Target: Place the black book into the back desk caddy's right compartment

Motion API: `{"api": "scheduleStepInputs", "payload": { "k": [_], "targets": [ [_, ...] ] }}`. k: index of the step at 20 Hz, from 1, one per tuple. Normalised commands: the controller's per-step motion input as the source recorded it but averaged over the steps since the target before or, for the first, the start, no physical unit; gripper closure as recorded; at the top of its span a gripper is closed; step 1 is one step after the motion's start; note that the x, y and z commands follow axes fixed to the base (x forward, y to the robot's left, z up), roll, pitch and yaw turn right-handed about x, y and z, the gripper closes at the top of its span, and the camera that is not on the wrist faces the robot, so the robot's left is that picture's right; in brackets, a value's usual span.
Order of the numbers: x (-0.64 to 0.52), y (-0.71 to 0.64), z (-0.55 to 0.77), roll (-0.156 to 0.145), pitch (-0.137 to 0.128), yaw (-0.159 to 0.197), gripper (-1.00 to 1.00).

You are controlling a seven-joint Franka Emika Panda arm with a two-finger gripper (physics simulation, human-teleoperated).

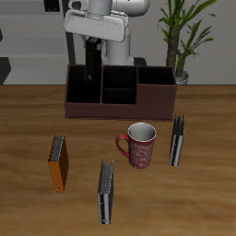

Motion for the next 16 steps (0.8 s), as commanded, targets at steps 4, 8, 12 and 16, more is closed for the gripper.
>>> {"api": "scheduleStepInputs", "payload": {
  "k": [4, 8, 12, 16],
  "targets": [
    [-0.50, 0.25, 0.35, 0.029, -0.023, 0.052, 1.00],
    [-0.41, 0.27, 0.25, 0.018, -0.008, 0.056, 1.00],
    [-0.38, 0.35, 0.21, 0.038, 0.016, 0.033, 1.00],
    [-0.45, 0.55, 0.18, -0.011, -0.016, 0.112, 1.00]
  ]
}}
